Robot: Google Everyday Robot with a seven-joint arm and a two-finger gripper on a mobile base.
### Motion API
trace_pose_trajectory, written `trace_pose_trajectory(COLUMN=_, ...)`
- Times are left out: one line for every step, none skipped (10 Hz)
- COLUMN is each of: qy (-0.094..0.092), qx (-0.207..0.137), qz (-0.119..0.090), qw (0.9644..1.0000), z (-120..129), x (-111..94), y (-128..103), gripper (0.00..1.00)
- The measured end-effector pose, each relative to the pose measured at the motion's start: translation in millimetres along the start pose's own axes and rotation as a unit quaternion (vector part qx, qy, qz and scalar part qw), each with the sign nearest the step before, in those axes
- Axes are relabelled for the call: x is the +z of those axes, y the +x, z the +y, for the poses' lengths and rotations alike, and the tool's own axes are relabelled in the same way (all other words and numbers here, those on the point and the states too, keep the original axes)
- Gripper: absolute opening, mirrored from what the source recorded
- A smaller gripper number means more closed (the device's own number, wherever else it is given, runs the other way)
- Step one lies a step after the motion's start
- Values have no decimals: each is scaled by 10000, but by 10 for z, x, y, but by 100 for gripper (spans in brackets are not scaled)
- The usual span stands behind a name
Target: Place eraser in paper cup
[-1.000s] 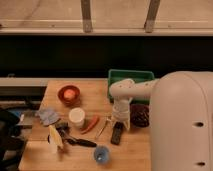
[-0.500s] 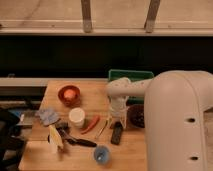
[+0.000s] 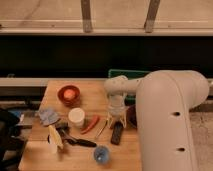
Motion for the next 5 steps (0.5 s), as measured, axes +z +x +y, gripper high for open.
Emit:
trace_pose_trajectory(qy=79, qx=-41, qz=92, qw=9999, z=-18, x=8, y=17, gripper=62)
trace_pose_trajectory(qy=149, qx=-74, qz=164, qw=9997, z=-31, x=17, y=32, gripper=62)
trace_pose_trajectory(qy=239, qx=-116, qz=264, qw=9993, z=-42, x=41, y=54, gripper=62)
trace_pose_trajectory(qy=288, qx=-133, qz=331, qw=9989, z=-56, x=66, y=68, gripper=62)
trace_pose_trajectory(qy=310, qx=-135, qz=365, qw=9988, z=-66, x=79, y=76, gripper=60)
